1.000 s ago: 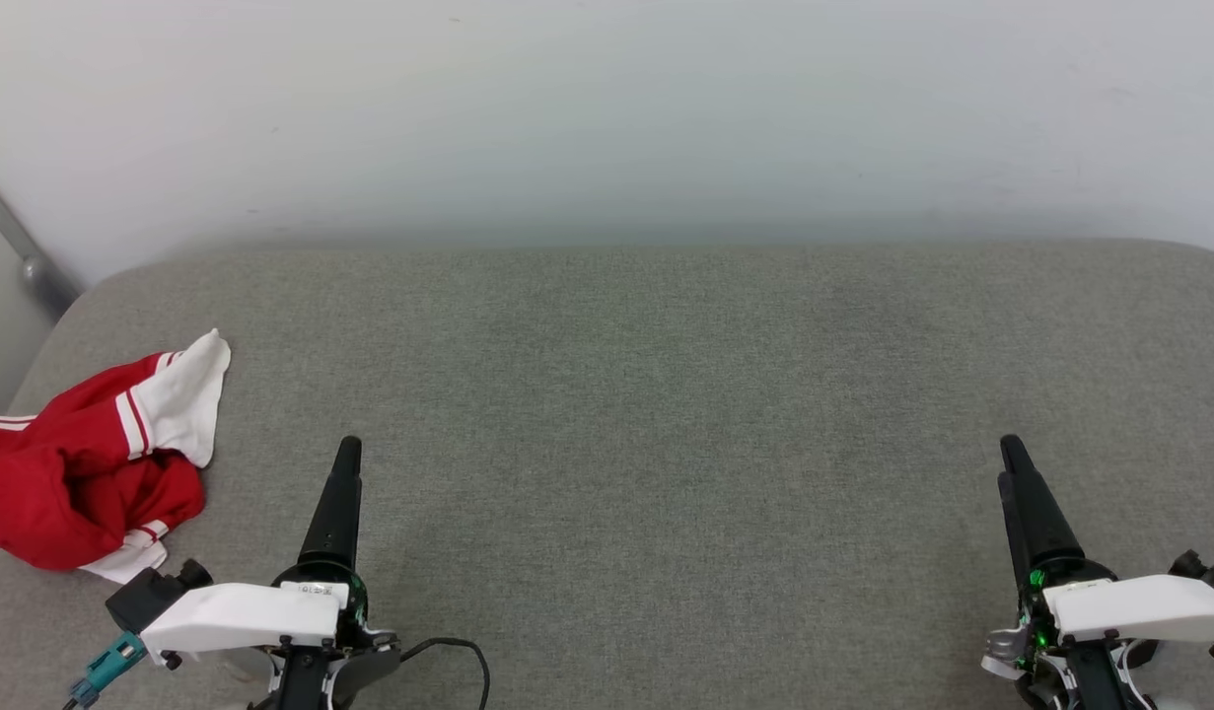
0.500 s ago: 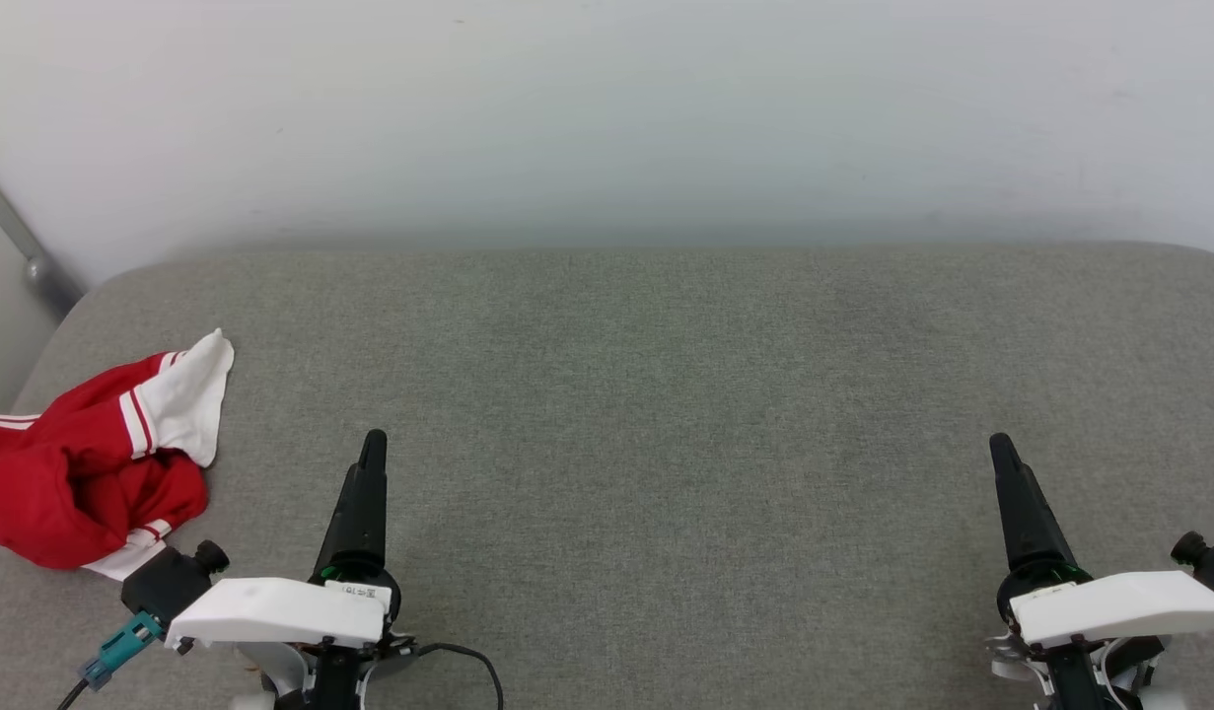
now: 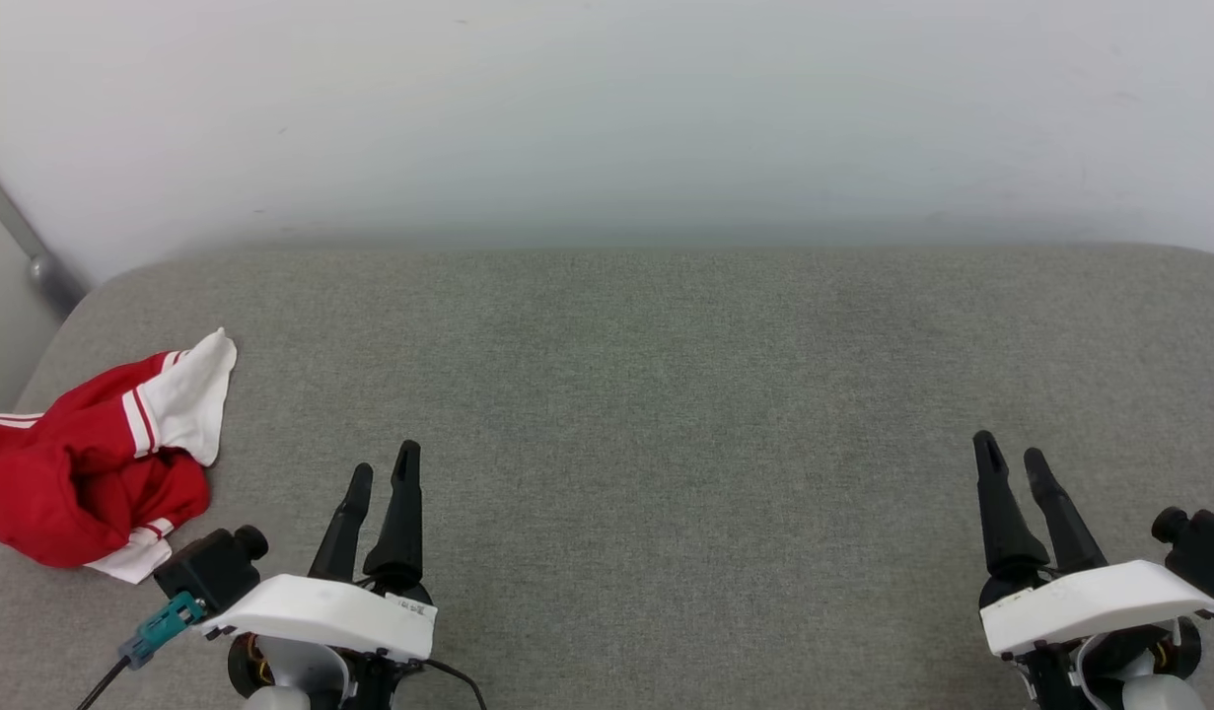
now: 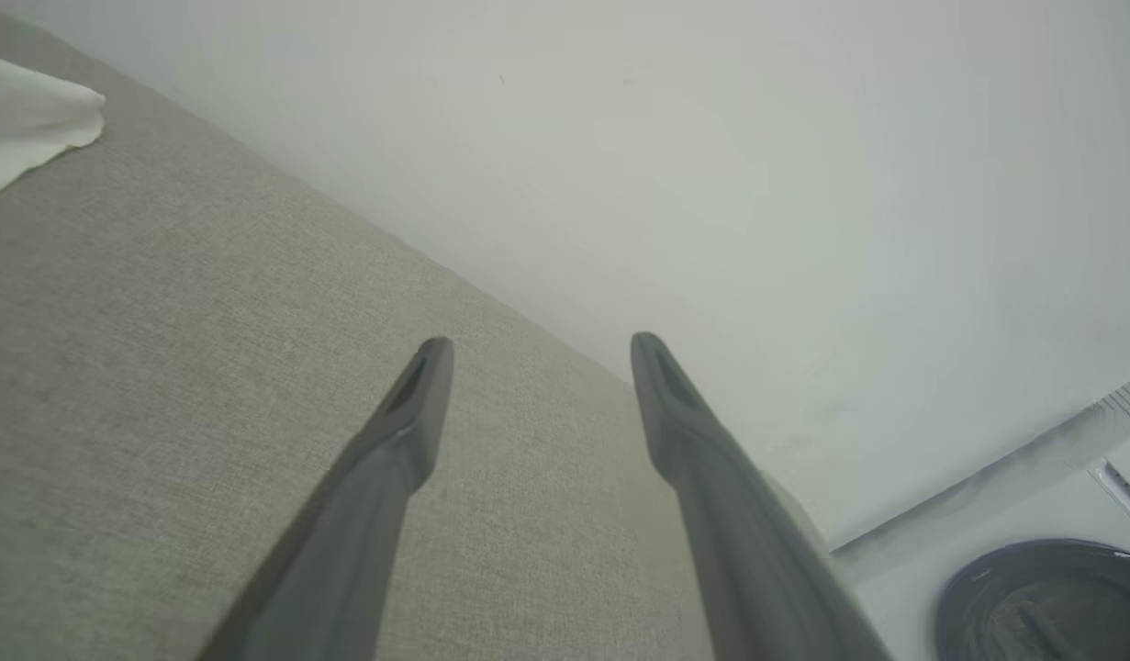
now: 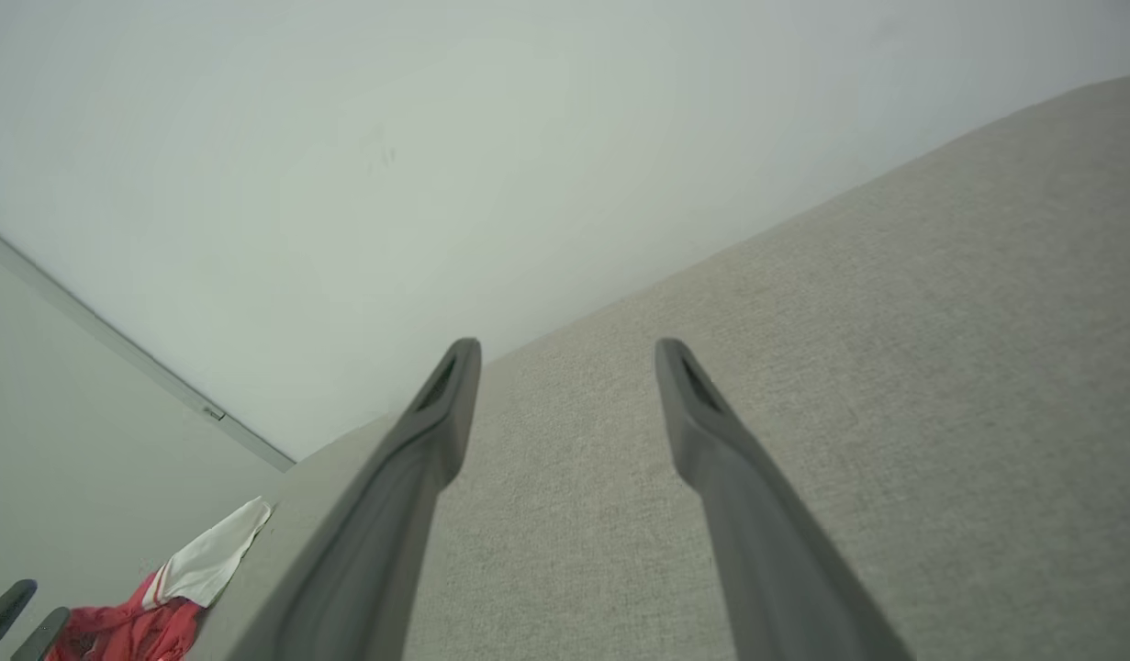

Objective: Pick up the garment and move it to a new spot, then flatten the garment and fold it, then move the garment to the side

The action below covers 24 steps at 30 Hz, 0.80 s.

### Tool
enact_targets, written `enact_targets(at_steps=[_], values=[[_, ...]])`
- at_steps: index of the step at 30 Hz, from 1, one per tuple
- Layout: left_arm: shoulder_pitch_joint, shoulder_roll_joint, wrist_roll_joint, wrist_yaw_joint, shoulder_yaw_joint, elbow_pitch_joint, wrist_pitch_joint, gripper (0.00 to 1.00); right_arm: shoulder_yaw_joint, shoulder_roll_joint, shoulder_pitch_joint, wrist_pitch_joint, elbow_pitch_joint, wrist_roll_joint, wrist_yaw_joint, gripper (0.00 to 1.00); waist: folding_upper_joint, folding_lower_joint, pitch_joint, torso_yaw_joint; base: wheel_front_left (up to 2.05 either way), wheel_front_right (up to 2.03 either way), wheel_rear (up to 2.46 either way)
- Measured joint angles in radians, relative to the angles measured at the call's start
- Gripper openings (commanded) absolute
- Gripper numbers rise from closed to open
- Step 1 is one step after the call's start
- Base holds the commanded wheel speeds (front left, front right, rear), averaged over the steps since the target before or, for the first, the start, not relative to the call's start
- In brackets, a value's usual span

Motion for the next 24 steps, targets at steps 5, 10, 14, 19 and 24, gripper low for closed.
enact_targets(at_steps=[5,10,14,19,24], values=[[-0.005,0.0,0.091,0.007,-0.004,0.006,-0.014,1.0,-0.01,0.002,0.0,0.0,-0.008,-0.095,0.0,1.0,0.0,0.0,-0.001,0.001,0.0,0.0,0.0],[-0.006,0.0,0.149,0.008,-0.001,0.006,-0.029,1.0,-0.014,0.005,0.006,0.007,-0.012,-0.176,0.0,1.0,0.0,0.0,-0.002,0.002,0.0,0.0,0.0],[-0.009,0.001,0.206,0.008,0.0,0.007,-0.039,1.0,-0.018,0.006,0.007,0.015,-0.015,-0.229,0.0,1.0,0.0,0.0,-0.003,0.002,0.0,0.0,0.0],[-0.01,0.008,0.272,0.009,0.001,0.009,-0.05,1.0,-0.021,0.006,0.011,0.024,-0.021,-0.29,0.0,1.0,0.0,0.0,-0.002,0.001,0.0,0.0,0.0],[-0.014,0.014,0.328,0.009,-0.004,0.024,-0.061,1.0,-0.019,0.006,0.014,0.031,-0.027,-0.339,0.0,1.0,0.0,0.0,-0.002,0.0,0.0,0.0,0.0]])
